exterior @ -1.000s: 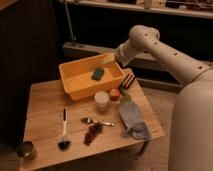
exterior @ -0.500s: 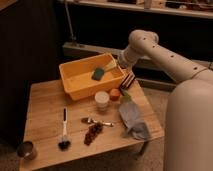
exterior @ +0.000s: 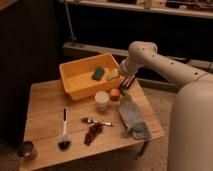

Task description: Place apple in metal cup

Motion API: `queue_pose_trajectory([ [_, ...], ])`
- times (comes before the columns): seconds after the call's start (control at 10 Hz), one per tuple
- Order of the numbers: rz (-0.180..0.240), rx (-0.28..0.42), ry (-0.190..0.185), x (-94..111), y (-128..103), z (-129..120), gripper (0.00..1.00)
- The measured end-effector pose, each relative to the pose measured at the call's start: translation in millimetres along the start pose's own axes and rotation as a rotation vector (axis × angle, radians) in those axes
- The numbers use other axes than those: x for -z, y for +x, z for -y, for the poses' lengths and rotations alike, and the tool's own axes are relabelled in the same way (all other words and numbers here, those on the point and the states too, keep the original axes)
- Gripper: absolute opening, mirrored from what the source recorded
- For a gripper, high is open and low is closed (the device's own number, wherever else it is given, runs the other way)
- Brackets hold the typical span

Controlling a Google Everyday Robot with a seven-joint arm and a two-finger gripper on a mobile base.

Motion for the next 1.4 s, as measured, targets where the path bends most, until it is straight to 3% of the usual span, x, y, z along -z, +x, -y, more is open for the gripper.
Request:
queue_pose_trajectory([
  [0.3,0.052,-0.009,0.004,-9.3,0.9,1.6,0.8],
  [0.5,0.077,-0.014,0.017,-28.3,-2.1,9.8,0.8],
  [0.9,0.044,-0.03,0.059,-64.2,-2.1,26.9,0.8],
  [1.4,0.012,-0.027,0.014,-84.7,-11.6,27.3,0.8],
])
